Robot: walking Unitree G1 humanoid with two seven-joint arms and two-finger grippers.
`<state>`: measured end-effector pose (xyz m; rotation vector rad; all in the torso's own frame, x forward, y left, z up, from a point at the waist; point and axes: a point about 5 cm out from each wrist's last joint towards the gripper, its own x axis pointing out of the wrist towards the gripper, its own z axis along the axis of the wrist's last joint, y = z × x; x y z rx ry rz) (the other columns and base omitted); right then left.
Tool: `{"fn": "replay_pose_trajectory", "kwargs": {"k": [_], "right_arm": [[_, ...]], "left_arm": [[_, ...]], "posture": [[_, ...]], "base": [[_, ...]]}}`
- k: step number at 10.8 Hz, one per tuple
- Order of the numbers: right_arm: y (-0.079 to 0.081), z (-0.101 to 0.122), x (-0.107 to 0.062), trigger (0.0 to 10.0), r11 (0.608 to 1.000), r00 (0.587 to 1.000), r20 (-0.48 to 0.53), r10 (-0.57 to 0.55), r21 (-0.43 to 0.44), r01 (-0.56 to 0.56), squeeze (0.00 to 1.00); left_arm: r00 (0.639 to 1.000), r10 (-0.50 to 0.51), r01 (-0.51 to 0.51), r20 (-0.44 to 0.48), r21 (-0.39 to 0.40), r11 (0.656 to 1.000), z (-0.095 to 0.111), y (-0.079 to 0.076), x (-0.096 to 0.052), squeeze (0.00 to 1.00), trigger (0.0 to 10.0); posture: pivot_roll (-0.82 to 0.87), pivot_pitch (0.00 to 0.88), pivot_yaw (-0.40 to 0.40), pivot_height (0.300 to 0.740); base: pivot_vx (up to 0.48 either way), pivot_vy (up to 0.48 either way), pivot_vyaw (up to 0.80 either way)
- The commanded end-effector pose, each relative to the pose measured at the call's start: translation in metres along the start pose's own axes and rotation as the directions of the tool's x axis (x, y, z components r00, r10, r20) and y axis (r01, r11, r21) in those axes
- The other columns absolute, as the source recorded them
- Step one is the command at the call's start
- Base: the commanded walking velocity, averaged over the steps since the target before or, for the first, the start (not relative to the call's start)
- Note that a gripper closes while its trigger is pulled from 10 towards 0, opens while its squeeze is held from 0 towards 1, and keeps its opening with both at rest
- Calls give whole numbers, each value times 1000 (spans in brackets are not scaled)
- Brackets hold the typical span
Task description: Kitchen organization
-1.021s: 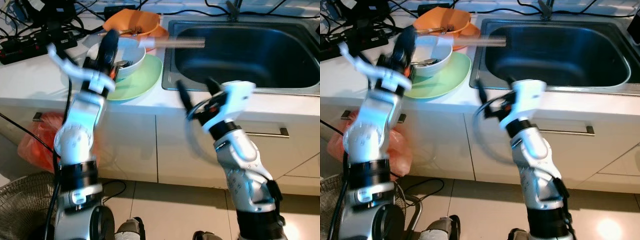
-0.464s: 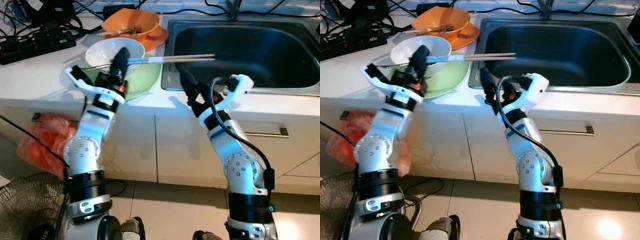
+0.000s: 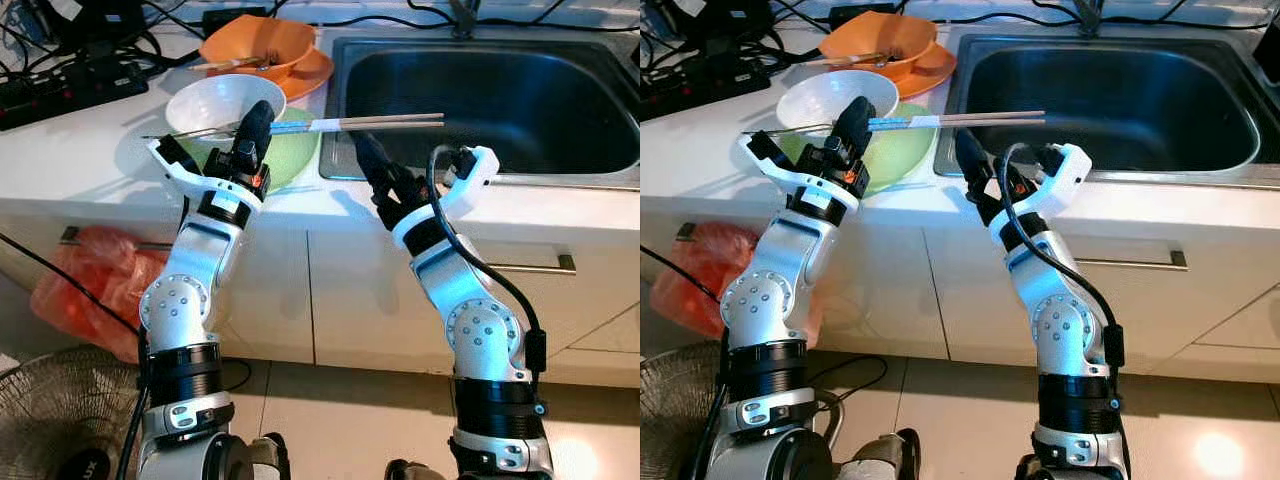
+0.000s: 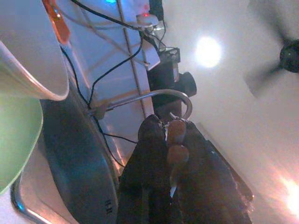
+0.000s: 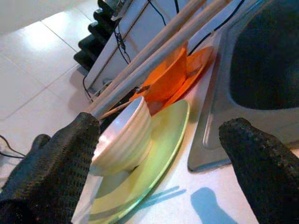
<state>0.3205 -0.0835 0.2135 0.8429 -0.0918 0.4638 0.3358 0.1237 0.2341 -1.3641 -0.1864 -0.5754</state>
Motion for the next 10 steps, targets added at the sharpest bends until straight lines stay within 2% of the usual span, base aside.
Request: {"fn": "replay_pose_trajectory", "kwargs": {"k": [1,3,4,6,8,10], "right_arm": [[42,-7,18,10000,985,991,21,133,110,-135,0],[48,-7,17,10000,975,984,23,176,135,-178,0],[52,-5,17,10000,962,977,49,206,175,-212,0],[59,-5,18,10000,946,966,60,251,196,-258,0],[60,-6,21,10000,940,966,69,251,222,-260,0],[62,-5,25,0,937,961,81,266,214,-277,0]], "left_arm": [[1000,26,-26,8,-10,1000,1,3,0,0,0],[999,34,-33,12,-15,999,2,5,0,0,0],[999,51,-51,-6,-37,998,-6,8,0,0,0],[998,62,-63,-25,-67,996,-17,8,-2,0,0],[998,46,-51,-50,-98,994,-27,5,-2,0,0],[997,46,-54,-69,-116,992,-34,4,-4,0,0]], "posture": [[84,164,77,740],[84,165,79,740],[87,164,79,740],[86,163,81,740],[89,161,82,740],[89,159,84,740]], "base": [[0,0,0],[0,0,0],[0,0,0],[0,0,0],[0,0,0],[0,0,0]]}}
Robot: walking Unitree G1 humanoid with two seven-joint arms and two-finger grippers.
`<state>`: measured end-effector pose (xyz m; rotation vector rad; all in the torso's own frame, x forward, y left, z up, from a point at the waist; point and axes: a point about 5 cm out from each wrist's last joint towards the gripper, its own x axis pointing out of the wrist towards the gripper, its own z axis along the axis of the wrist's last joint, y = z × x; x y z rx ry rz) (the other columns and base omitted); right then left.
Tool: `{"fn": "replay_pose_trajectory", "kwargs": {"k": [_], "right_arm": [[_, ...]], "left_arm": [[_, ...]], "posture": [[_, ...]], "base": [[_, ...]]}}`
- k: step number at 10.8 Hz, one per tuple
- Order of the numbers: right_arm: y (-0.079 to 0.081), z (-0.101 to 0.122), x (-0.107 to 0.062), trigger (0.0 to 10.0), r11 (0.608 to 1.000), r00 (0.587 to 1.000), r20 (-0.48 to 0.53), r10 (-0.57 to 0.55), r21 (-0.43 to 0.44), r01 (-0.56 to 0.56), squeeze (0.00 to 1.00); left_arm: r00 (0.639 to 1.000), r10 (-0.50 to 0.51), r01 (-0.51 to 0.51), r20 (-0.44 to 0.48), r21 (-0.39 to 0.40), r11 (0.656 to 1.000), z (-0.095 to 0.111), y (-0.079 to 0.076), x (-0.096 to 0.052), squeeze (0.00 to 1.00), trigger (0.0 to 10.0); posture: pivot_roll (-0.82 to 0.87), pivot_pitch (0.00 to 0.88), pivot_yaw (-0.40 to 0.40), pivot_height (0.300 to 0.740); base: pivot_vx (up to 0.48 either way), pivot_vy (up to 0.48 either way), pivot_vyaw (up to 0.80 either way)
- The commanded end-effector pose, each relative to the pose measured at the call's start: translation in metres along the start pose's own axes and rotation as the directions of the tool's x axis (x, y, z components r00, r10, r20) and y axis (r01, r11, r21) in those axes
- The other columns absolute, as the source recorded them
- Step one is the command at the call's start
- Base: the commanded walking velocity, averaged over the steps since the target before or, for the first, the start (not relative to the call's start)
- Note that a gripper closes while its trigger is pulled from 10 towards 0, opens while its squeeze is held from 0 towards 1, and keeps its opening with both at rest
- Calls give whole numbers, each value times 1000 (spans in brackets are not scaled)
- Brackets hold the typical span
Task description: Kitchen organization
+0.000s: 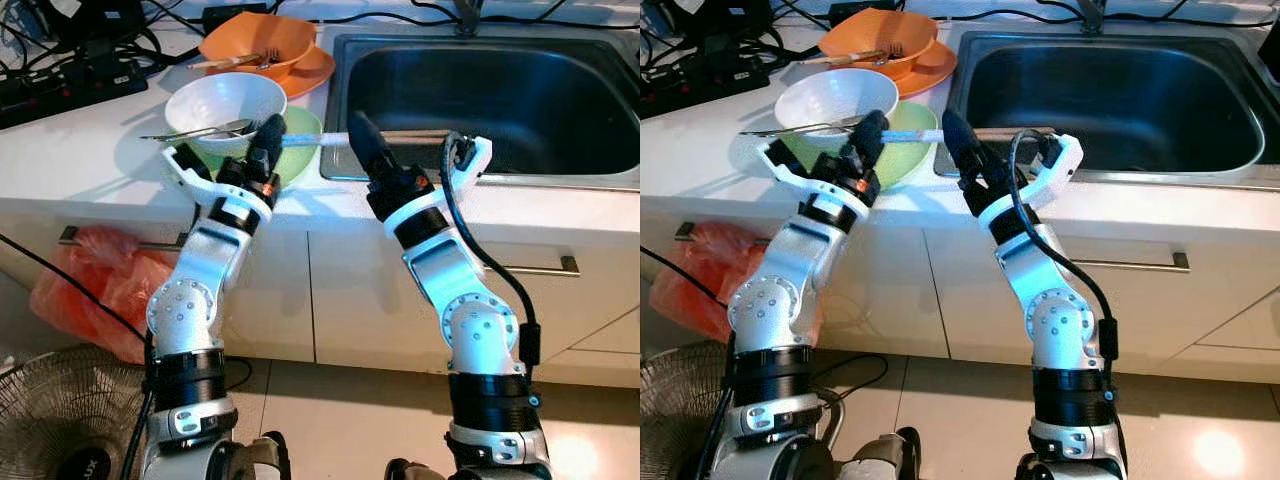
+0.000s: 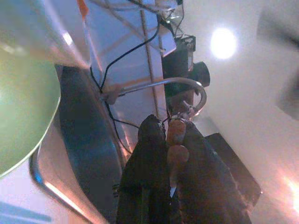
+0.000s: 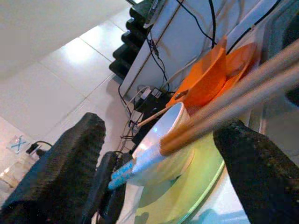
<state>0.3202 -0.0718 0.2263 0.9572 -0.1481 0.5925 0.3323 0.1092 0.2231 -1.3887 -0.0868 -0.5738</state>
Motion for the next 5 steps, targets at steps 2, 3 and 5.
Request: {"fn": "replay_pose_trajectory", "kwargs": {"k": [2,3,5], "right_arm": [[42,-9,26,863,984,989,40,140,108,-143,0],[41,-10,27,0,984,989,40,140,109,-144,0],[41,-10,30,0,982,988,53,145,112,-150,0]], "left_arm": [[1000,-14,12,-23,-96,995,-23,-3,0,0,0],[999,-16,12,-32,-105,994,-26,-4,-2,0,0],[999,-2,-3,-46,-116,993,-32,-1,-5,0,0]], "posture": [[90,158,83,740],[92,158,82,740],[95,156,85,740]], "base": [[0,0,0],[0,0,0],[0,0,0]]}}
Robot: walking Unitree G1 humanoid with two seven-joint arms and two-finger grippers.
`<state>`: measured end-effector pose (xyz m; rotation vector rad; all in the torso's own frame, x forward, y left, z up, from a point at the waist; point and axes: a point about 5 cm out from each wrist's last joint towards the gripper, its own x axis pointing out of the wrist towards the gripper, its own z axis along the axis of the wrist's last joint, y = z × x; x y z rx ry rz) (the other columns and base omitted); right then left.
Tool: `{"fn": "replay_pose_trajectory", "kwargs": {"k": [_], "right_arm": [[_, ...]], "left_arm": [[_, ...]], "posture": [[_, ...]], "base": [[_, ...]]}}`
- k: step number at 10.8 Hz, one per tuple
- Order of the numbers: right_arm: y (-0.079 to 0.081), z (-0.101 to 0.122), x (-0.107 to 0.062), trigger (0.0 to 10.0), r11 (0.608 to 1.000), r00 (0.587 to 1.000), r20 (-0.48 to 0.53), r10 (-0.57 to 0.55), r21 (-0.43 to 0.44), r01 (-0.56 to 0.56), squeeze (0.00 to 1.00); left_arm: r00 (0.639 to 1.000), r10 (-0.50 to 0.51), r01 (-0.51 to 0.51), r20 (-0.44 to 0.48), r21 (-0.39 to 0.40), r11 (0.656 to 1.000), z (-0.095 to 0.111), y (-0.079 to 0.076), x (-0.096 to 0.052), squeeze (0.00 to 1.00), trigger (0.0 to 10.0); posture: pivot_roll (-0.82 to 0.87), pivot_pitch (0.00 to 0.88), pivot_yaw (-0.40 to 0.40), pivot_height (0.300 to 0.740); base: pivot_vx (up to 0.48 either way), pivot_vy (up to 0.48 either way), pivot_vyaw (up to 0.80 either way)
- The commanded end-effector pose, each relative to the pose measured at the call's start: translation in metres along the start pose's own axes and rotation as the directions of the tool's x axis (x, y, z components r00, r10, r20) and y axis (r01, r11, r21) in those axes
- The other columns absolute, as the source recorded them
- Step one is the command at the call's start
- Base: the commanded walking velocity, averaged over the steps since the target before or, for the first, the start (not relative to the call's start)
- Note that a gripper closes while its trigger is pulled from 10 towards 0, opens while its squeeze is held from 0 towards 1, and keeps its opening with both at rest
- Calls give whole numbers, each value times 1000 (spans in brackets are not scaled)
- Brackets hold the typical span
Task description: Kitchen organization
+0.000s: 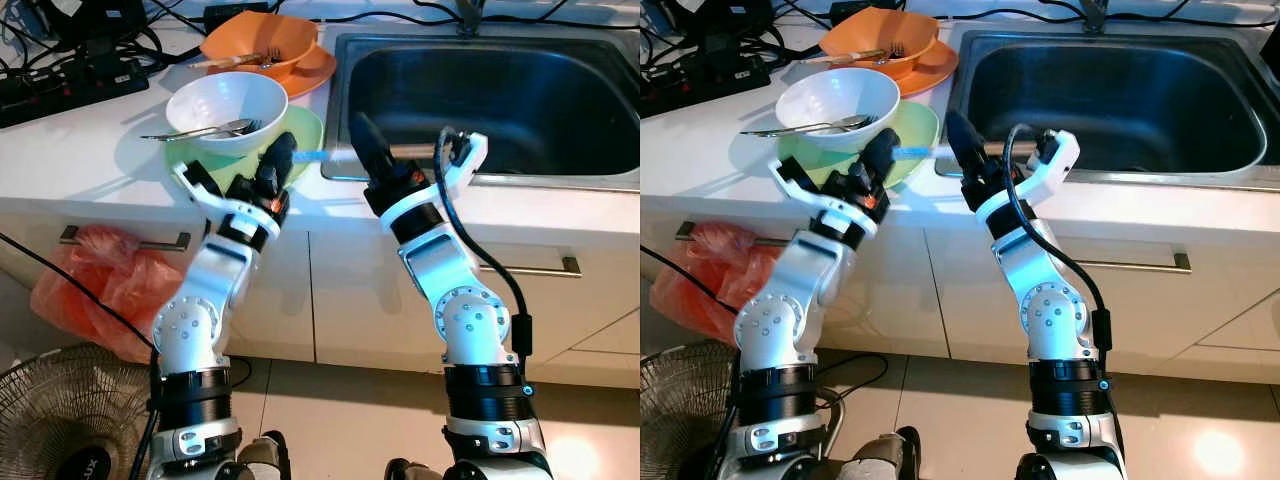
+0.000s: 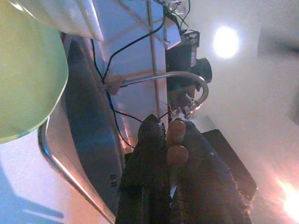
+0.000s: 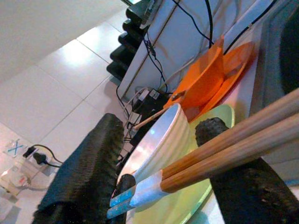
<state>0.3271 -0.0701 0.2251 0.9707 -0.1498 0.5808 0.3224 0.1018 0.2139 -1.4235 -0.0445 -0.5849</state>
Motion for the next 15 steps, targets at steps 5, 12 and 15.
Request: {"fn": "replay_pose_trajectory", "kwargs": {"k": [5,12,15], "right_arm": [[43,-9,26,0,985,990,46,134,104,-138,0],[41,-7,29,0,991,992,63,107,73,-111,0],[40,-5,30,0,992,992,69,106,61,-110,0]], "left_arm": [[1000,-7,5,-24,-84,996,-21,-3,6,0,0],[999,6,-8,-41,-60,998,-23,-1,9,0,0],[995,39,-40,-92,-19,999,-28,3,11,1000,10000]], "posture": [[93,153,85,740],[86,135,89,740],[82,117,92,740]], "base": [[0,0,0],[0,0,0],[0,0,0]]}}
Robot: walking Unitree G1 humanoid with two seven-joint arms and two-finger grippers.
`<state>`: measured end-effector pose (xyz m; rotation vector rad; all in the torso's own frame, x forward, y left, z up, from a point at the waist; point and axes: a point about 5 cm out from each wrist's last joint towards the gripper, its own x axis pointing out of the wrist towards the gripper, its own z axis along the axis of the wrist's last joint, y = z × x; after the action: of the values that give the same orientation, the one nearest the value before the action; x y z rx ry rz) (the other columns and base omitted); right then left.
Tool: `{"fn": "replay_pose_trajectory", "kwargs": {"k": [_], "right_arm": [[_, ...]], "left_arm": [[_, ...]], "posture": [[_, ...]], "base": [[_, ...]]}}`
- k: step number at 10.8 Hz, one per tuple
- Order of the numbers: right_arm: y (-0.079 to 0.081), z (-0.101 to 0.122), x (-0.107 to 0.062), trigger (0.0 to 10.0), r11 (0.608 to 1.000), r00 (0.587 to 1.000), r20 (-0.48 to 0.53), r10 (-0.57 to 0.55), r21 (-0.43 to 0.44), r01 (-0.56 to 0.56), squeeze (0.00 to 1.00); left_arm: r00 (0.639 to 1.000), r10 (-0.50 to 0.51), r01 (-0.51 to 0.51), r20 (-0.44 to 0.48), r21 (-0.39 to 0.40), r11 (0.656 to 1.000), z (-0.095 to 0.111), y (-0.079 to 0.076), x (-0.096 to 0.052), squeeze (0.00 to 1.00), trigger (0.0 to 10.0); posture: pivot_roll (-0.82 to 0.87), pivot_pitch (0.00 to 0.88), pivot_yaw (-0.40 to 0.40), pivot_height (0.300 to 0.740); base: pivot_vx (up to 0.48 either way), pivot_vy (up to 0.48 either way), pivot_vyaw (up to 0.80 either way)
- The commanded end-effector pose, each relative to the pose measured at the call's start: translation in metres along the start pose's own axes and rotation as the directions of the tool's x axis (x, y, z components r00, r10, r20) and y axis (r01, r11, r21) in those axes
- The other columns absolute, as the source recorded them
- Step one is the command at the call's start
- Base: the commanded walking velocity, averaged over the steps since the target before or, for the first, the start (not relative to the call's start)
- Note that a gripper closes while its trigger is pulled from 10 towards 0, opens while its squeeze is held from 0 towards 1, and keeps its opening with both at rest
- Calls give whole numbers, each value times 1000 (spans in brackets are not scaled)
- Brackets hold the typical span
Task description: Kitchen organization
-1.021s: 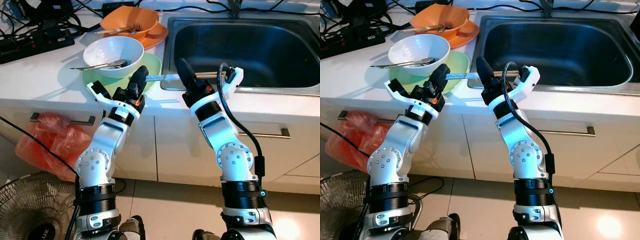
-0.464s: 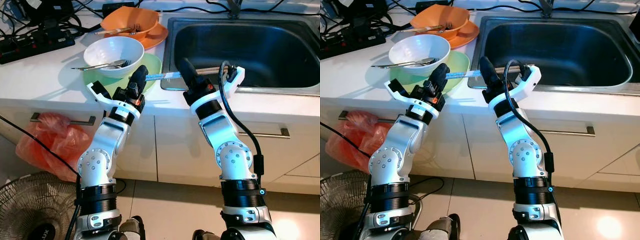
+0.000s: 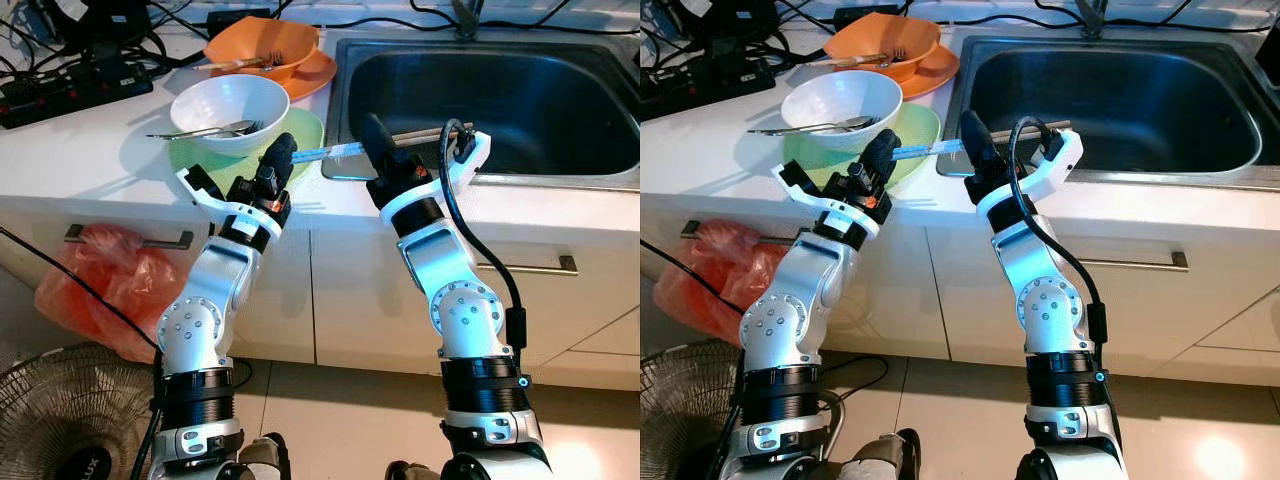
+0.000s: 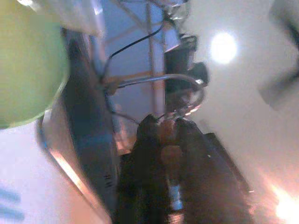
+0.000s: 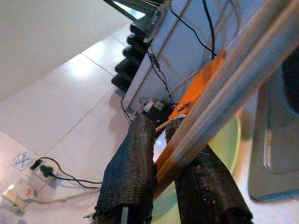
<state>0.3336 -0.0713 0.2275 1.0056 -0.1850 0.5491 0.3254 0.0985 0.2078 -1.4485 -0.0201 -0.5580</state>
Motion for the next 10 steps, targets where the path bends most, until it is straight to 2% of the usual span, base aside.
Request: {"fn": "replay_pose_trajectory", "kwargs": {"k": [1,3,5,6,8,10], "right_arm": [[43,-10,24,0,992,993,19,119,43,-119,0],[42,-7,25,0,993,993,30,112,17,-113,0],[43,-8,25,0,993,993,27,113,-25,-112,0],[43,-9,26,0,993,993,25,113,-36,-112,0],[43,-9,26,0,992,993,28,111,-56,-110,0],[42,-8,26,0,992,994,33,99,-80,-97,0]], "left_arm": [[994,11,-10,-105,10,1000,-26,-4,10,1000,10000],[991,-6,10,-131,28,1000,-30,-7,11,1000,10000],[984,-46,65,-169,103,993,-34,-16,12,1000,10000],[985,-40,61,-167,124,990,-33,-15,13,1000,10000],[985,-36,58,-169,129,990,-34,-15,12,1000,10000],[976,-57,104,-212,216,971,-32,-20,9,1000,10000]], "posture": [[81,112,93,740],[81,106,91,740],[83,104,88,740],[82,103,88,740],[80,105,87,740],[80,106,86,740]], "base": [[0,0,0],[0,0,0],[0,0,0],[0,0,0],[0,0,0],[0,0,0]]}}
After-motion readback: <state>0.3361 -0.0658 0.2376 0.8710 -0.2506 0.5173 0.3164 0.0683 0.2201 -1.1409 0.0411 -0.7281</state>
